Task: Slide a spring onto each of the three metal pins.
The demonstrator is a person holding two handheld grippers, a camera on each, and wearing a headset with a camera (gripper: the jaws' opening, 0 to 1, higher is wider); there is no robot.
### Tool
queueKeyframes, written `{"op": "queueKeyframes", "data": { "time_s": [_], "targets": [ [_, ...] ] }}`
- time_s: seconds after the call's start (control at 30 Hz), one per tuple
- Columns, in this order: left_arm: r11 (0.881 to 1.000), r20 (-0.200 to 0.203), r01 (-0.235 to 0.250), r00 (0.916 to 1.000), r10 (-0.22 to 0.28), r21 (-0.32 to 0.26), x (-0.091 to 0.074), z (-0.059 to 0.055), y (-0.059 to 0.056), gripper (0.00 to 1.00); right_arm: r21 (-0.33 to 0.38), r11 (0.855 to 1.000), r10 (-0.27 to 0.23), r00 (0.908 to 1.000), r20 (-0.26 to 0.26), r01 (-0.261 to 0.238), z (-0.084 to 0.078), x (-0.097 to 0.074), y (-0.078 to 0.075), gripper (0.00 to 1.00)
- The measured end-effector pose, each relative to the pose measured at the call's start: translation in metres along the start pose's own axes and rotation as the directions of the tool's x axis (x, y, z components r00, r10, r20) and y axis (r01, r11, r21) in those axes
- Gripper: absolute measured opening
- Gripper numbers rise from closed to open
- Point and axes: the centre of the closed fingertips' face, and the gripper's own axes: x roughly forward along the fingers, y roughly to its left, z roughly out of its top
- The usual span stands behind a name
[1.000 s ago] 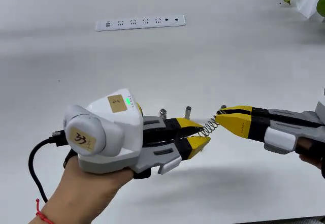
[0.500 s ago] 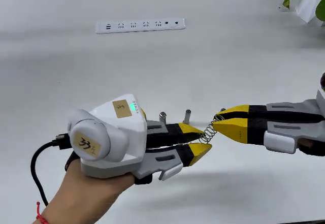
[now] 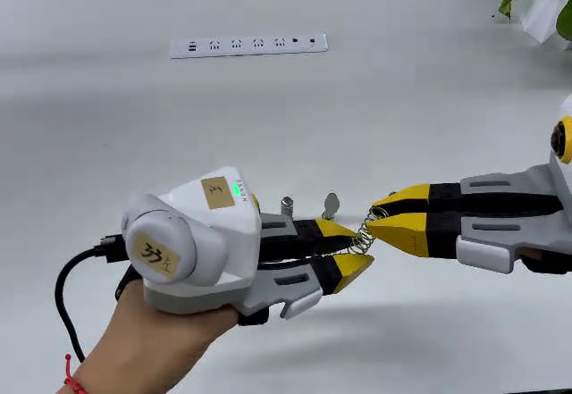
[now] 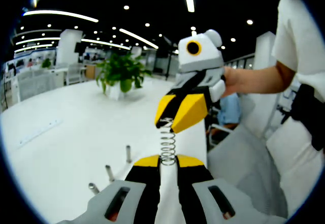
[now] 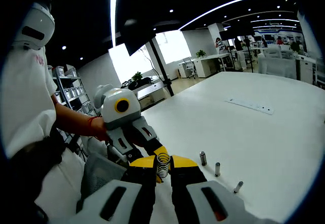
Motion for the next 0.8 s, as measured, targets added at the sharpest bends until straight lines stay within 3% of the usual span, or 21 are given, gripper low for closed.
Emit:
{"op": "queueKeyframes", "data": {
  "time_s": [0.33, 0.8],
  "targets": [
    [1.000, -0.006, 0.003, 1.0000, -0.003, 0.001, 0.0007, -0.0026, -0.0003, 0.11, -0.068, 0.998, -0.002, 0.9990, -0.044, -0.001, -0.0012, 0.0023, 0.0025, 0.12],
    [1.000, -0.003, 0.013, 0.9999, -0.012, 0.009, 0.0012, -0.0039, -0.0018, 0.10, -0.093, 0.996, -0.004, 0.9979, -0.065, -0.002, -0.0027, 0.0020, 0.0032, 0.12]
  ]
}}
